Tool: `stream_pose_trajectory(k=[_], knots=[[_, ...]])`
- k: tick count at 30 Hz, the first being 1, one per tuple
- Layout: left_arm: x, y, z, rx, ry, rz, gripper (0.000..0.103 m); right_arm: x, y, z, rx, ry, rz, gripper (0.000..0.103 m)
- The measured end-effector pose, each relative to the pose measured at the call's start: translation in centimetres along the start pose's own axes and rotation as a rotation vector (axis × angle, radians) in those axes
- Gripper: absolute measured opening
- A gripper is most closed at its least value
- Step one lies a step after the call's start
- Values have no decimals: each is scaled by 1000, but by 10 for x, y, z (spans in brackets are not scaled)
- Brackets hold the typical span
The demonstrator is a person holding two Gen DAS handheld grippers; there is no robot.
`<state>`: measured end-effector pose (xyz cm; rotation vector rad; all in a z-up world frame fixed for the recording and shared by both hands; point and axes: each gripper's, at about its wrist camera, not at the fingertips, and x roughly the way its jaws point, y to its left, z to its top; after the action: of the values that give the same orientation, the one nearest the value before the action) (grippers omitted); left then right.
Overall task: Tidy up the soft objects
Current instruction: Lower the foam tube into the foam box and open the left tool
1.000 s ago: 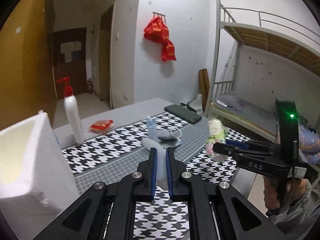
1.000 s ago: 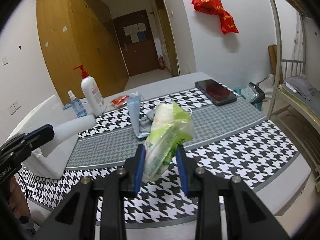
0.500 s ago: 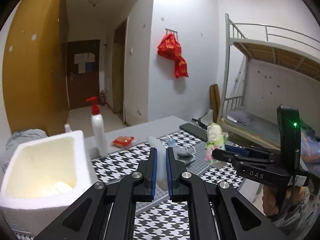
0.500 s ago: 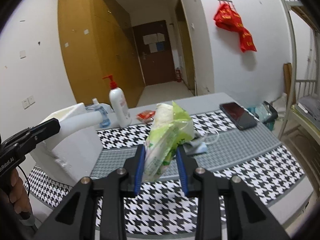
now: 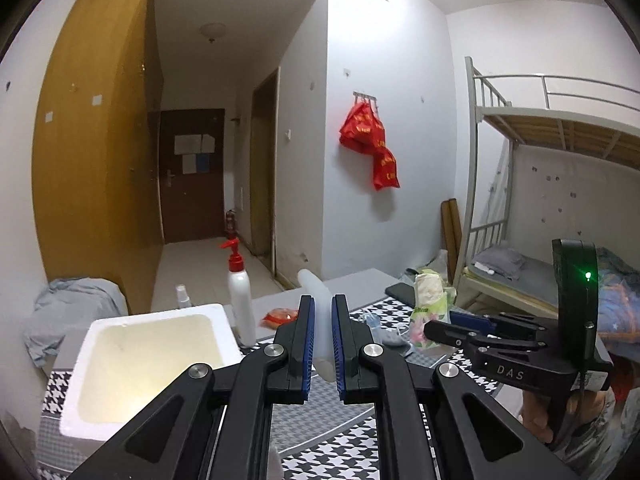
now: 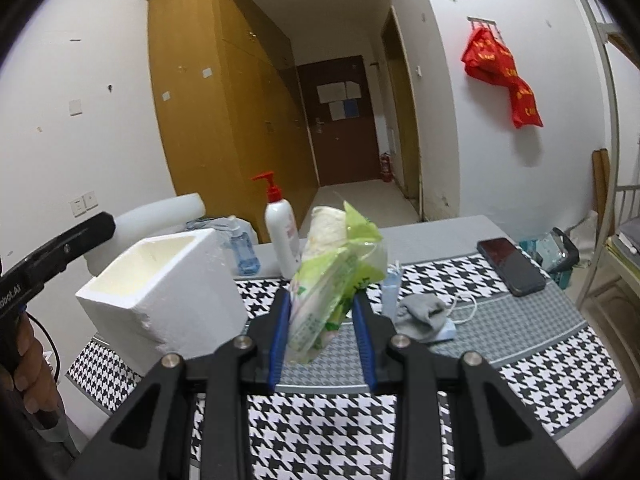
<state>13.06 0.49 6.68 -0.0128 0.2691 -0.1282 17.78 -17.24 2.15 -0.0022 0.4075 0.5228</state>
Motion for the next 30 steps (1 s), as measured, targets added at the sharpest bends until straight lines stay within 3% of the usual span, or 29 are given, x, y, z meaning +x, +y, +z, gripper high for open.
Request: stream_pose_trajectory(k=[17,30], knots=[[-25,27,0,-24,-42,142,10,10,39,17,-64,-19,81,35],[-33,55,-4,-61,-27,198,10,26,74,18,-108,5,148,35]])
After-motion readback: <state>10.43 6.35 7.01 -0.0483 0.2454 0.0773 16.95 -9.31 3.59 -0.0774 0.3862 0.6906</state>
